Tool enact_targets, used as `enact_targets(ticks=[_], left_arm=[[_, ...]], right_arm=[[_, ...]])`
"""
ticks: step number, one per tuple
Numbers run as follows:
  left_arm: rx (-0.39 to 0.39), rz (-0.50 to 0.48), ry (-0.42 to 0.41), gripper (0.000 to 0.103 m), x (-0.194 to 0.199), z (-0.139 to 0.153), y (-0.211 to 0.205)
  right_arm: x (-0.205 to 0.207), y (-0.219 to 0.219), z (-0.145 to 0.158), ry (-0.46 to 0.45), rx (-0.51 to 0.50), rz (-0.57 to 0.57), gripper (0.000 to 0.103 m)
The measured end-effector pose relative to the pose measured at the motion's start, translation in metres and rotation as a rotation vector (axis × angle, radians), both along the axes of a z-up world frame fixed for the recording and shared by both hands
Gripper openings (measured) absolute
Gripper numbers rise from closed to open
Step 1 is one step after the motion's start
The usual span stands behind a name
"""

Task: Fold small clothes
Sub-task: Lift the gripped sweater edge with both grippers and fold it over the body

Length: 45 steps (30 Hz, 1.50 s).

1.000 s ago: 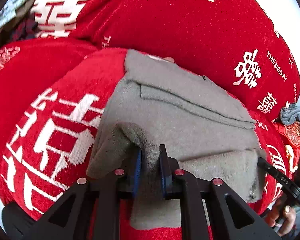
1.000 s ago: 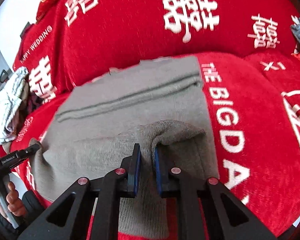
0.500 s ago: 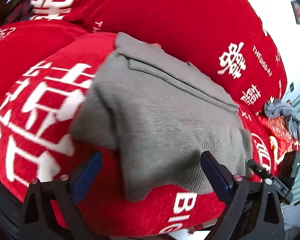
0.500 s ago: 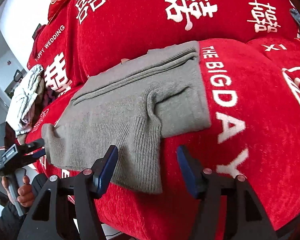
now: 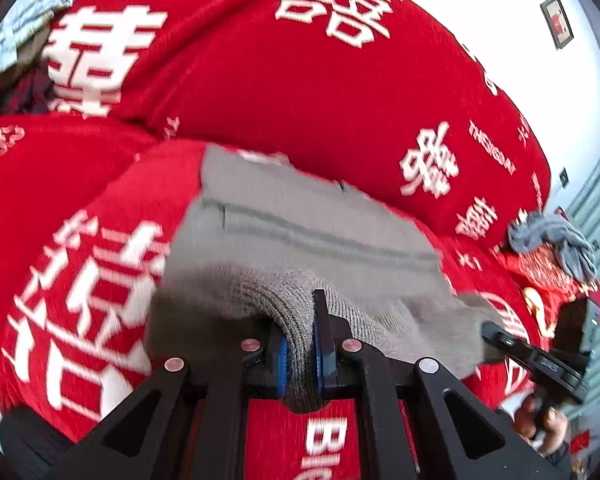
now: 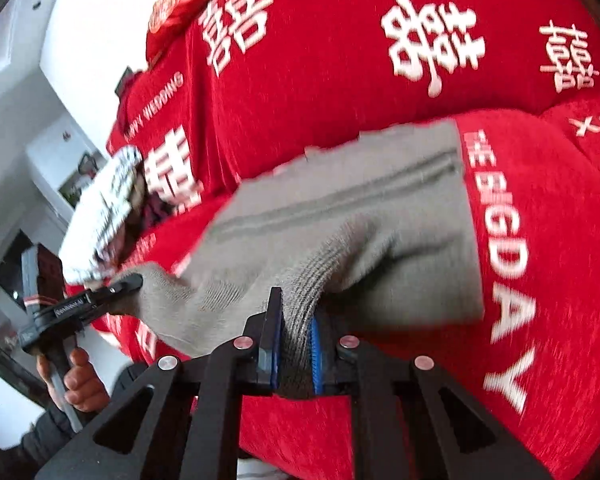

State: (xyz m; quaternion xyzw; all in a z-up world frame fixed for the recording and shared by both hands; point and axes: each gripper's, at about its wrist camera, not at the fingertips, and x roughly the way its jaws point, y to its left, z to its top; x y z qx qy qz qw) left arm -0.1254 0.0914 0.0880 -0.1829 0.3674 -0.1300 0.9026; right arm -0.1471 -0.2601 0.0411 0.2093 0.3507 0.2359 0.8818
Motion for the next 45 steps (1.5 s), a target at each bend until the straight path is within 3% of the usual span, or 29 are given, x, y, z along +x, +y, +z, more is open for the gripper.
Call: enact_targets(ticks=[7, 21, 39, 45], left_arm=[[0.002, 0.045, -0.020, 0.011, 0.041, 0.019, -0.002], [0.070, 0.065, -0.017, 0.011, 0.096, 0.024, -0.011], [0.123, 0.054, 0.037, 0.011, 0.189, 0.020, -0.032], [0.147, 0.045, 0.084, 0.011, 0.227, 0.002, -0.038]], right_arm=[[0.026, 0.002, 0.034, -0.050, 0.001, -0.062, 0.012], [0.096, 0.005, 0.049, -0.010, -0.037, -0.154, 0.012], [0.177, 0.001, 0.043, 0.052, -0.053, -0.230, 0.012], [0.214, -0.002, 0.029, 0.103, -0.070, -0.249, 0.012]])
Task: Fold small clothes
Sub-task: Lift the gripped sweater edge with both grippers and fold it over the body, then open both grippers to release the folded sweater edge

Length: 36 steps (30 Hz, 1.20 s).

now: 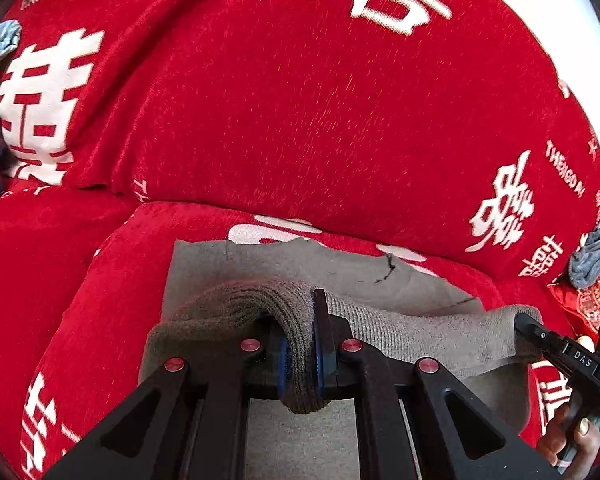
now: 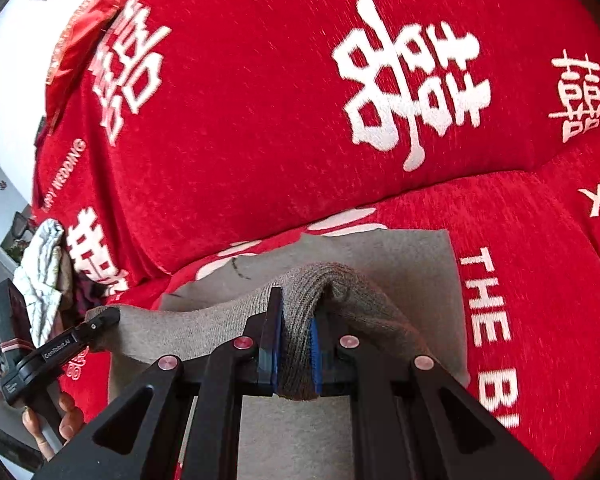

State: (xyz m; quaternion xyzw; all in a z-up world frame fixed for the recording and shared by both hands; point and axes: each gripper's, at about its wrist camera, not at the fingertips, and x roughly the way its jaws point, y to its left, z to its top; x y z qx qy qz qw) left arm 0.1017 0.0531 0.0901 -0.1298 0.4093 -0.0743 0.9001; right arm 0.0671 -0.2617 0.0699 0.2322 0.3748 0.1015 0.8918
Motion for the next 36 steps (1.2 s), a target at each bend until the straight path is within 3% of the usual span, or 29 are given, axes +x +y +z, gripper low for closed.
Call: enact_targets(ticks=[10, 19, 24, 26, 27, 28, 30, 31, 32, 36], left_arm=[[0.010, 0.019, 0.126, 0.011, 0.061, -0.053, 0.004], [-0.004, 0.024, 0.175, 0.011, 0.084, -0.085, 0.005], [-0.072, 0.024, 0.223, 0.014, 0.091, -0.095, 0.012], [-0.136, 0.001, 0.233, 0.038, 0.092, -0.093, 0.018], [-0.176, 0.009, 0.227, 0.073, 0.090, -0.090, 0.023], [-0.190, 0.043, 0.202, 0.096, 0.086, -0.085, 0.027], [-0.209, 0.092, 0.139, 0.098, 0.077, -0.075, 0.036], [-0.230, 0.082, 0.134, 0.098, 0.075, -0.072, 0.038], [-0.238, 0.079, 0.142, 0.098, 0.074, -0.071, 0.040], [-0.151, 0.054, 0.138, 0.098, 0.068, -0.070, 0.030]], right_arm=[[0.061, 0.003, -0.042, 0.107, -0.035, -0.011, 0.012], [0.085, -0.002, -0.074, 0.158, -0.012, -0.035, 0.012], [0.089, -0.005, -0.077, 0.161, 0.022, -0.030, 0.014], [0.091, -0.009, -0.075, 0.174, 0.050, -0.024, 0.015], [0.091, -0.012, -0.073, 0.180, 0.075, -0.025, 0.016], [0.090, -0.014, -0.071, 0.182, 0.095, -0.028, 0.020], [0.086, -0.017, -0.064, 0.161, 0.120, -0.041, 0.037], [0.083, -0.017, -0.060, 0.145, 0.114, -0.048, 0.057], [0.080, -0.017, -0.055, 0.126, 0.100, -0.059, 0.070], [0.065, -0.008, -0.037, 0.055, 0.010, -0.056, 0.071]])
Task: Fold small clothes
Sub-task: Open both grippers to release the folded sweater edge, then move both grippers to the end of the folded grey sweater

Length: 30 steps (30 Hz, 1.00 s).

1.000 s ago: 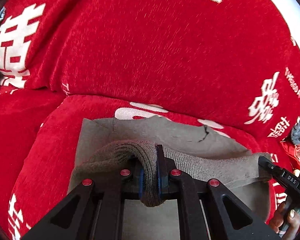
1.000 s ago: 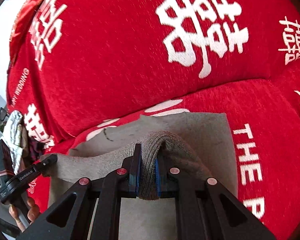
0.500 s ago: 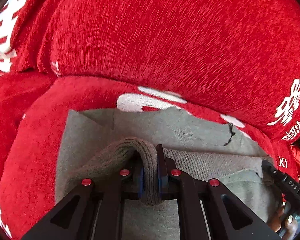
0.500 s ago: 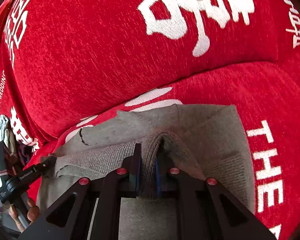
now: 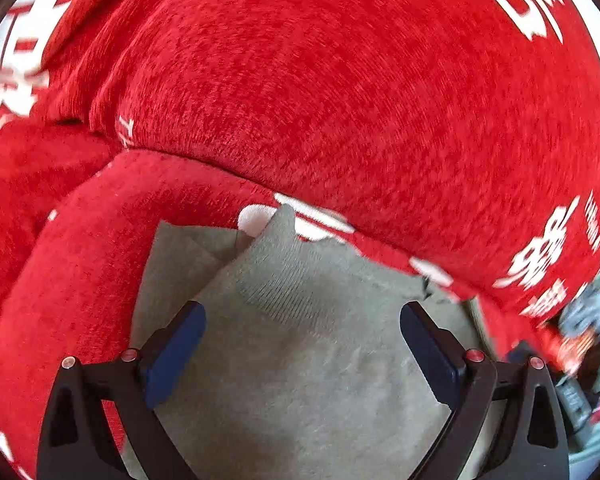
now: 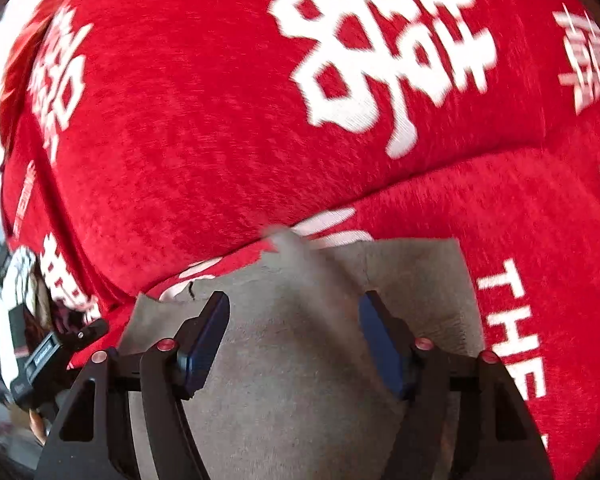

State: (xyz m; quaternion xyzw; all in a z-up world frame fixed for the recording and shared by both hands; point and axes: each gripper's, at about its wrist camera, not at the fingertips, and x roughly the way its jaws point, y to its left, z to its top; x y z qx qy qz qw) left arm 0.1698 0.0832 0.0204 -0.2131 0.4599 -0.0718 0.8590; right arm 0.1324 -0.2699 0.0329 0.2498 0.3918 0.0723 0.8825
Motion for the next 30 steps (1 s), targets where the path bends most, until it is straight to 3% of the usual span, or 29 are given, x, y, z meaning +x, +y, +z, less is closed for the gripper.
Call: enact_targets(ticks=[5, 6, 7, 9, 12, 13, 15, 17, 19, 21, 23, 27, 30], left_arm=[[0.161, -0.133, 0.016, 0.098, 0.007, -0.002, -0.050], [0.214, -0.146, 0.008, 0.098, 0.009, -0.003, -0.058], [0.323, -0.148, 0.003, 0.098, 0.016, -0.007, -0.067], [0.427, -0.138, 0.048, 0.098, 0.029, -0.020, -0.070], [0.332, -0.104, 0.102, 0.098, 0.038, -0.031, -0.045], [0.277, -0.080, 0.077, 0.098, 0.036, -0.029, -0.035], [0.231, -0.063, 0.062, 0.098, 0.033, -0.030, -0.027], [0.224, -0.054, 0.046, 0.098, 0.030, -0.030, -0.025], [0.229, -0.055, 0.053, 0.098, 0.030, -0.029, -0.025], [0.231, -0.050, 0.058, 0.098, 0.027, -0.023, -0.025], [0.273, -0.006, 0.032, 0.098, 0.013, -0.010, -0.026], [0.285, -0.020, -0.011, 0.098, -0.021, 0.004, -0.040], [0.341, -0.052, -0.048, 0.098, -0.052, 0.008, -0.058]], right_arm=[[0.013, 0.040, 0.000, 0.024, -0.170, 0.105, 0.071], [0.019, 0.049, -0.002, 0.039, -0.195, 0.129, 0.071], [0.027, 0.058, -0.006, 0.057, -0.227, 0.152, 0.071], [0.043, 0.066, -0.018, 0.105, -0.297, 0.160, 0.071], [0.056, 0.046, -0.032, 0.171, -0.362, 0.072, 0.069], [0.057, 0.037, -0.033, 0.177, -0.351, 0.044, 0.069], [0.053, 0.012, -0.039, 0.168, -0.238, -0.005, 0.068], [0.048, -0.003, -0.040, 0.150, -0.167, -0.033, 0.068], [0.045, -0.014, -0.043, 0.179, -0.178, -0.096, 0.068], [0.037, -0.029, -0.043, 0.158, -0.080, -0.130, 0.068], [0.025, -0.032, -0.032, 0.147, -0.104, -0.151, 0.068], [-0.012, 0.006, 0.002, 0.019, -0.209, -0.034, 0.070], [-0.025, 0.052, 0.004, 0.015, -0.308, 0.118, 0.071]])
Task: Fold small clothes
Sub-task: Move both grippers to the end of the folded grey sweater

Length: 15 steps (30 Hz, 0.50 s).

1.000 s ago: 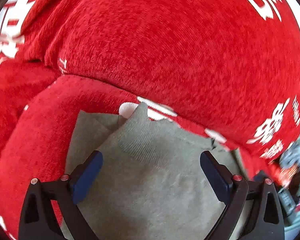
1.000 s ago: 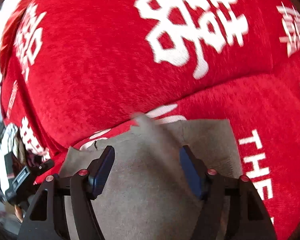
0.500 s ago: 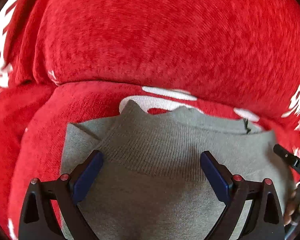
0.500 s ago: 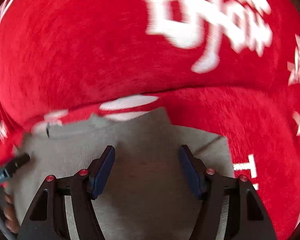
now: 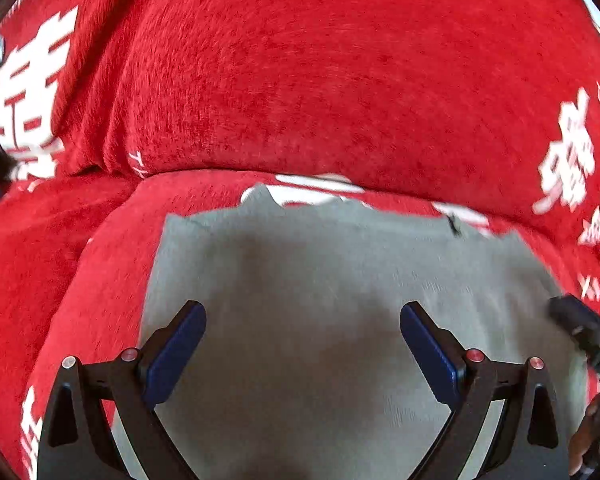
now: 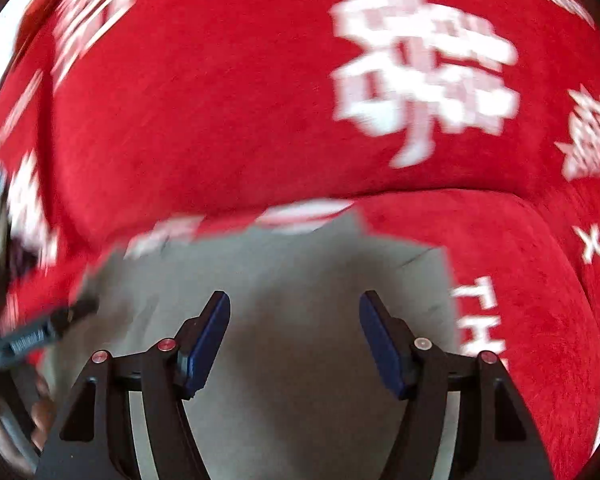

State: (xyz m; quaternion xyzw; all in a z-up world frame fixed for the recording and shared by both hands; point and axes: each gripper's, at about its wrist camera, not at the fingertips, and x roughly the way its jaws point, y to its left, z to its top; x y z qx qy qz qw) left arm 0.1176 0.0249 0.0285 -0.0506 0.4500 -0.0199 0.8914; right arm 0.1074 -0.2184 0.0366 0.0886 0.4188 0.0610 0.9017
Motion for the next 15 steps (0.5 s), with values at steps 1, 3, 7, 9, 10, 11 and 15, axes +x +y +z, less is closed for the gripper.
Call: enact_targets(ticks=[1, 3, 7, 9, 10, 11, 15], left_arm=[[0.038, 0.005, -0.004, 0.098, -0.008, -0.001, -0.003], [0.105, 0.029, 0.020, 0.098, -0.019, -0.013, 0.003], [0.069, 0.086, 0.049, 0.098, -0.029, -0.017, 0.035], [0.081, 0.146, 0.051, 0.098, -0.037, -0.007, 0.044], [0.034, 0.140, 0.052, 0.098, -0.041, -0.004, 0.047], [-0.004, 0.136, 0.053, 0.098, -0.045, -0.002, 0.046], [-0.041, 0.074, 0.048, 0.098, -0.073, 0.000, 0.017]], right_arm=[[-0.005, 0.017, -0.005, 0.018, -0.060, 0.049, 0.071], [-0.013, 0.032, -0.016, 0.043, -0.153, 0.081, 0.071], [-0.029, -0.002, -0.026, 0.059, -0.162, -0.016, 0.071], [-0.040, -0.018, -0.020, 0.056, -0.166, -0.097, 0.071], [-0.048, -0.022, -0.012, 0.047, -0.153, -0.121, 0.072], [-0.054, -0.020, -0.005, 0.034, -0.133, -0.124, 0.072], [-0.090, 0.023, -0.001, -0.011, -0.127, -0.001, 0.072]])
